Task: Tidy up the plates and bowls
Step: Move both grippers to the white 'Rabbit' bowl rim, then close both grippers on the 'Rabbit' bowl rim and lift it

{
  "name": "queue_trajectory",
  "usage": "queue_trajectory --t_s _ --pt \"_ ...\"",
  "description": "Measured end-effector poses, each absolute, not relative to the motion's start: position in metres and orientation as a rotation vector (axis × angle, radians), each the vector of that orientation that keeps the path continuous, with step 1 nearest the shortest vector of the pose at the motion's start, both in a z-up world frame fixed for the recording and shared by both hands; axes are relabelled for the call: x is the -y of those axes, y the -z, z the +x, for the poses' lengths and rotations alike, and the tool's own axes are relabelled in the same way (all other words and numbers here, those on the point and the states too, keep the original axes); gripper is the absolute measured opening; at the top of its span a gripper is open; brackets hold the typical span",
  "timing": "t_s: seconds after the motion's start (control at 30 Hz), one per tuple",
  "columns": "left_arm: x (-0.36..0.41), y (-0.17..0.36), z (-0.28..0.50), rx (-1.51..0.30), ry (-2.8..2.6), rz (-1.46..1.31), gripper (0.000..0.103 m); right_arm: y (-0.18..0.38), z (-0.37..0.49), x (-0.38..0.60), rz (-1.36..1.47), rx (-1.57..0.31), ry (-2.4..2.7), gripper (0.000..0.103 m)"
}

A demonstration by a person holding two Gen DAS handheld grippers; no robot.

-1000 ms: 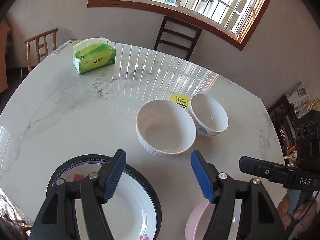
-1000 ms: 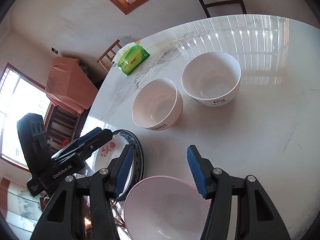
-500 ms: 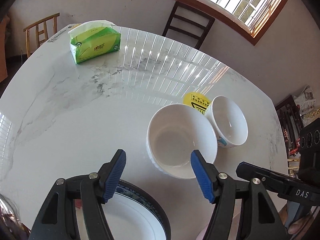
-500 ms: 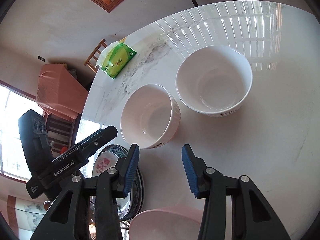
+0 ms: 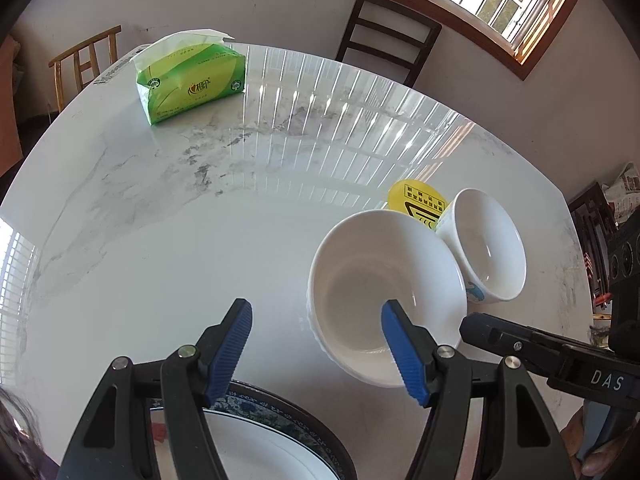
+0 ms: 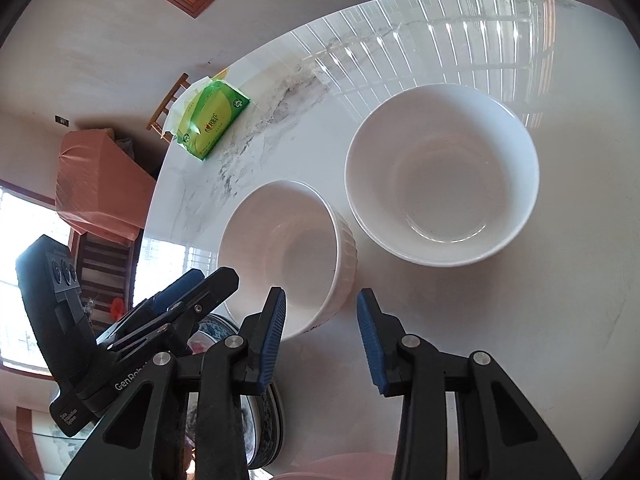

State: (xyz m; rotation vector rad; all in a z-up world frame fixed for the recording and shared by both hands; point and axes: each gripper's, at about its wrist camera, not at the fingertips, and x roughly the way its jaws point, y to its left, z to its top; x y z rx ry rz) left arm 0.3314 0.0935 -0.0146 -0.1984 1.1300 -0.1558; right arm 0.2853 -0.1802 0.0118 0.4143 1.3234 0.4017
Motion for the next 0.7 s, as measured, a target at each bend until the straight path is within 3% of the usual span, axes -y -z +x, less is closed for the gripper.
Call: queue_trajectory --t_s 0.7 --pt "-0.093 0.037 0.351 -1.167 0.118 -0.178 0.069 0.015 0.301 0.165 0.401 -1.392 -0.360 0.034"
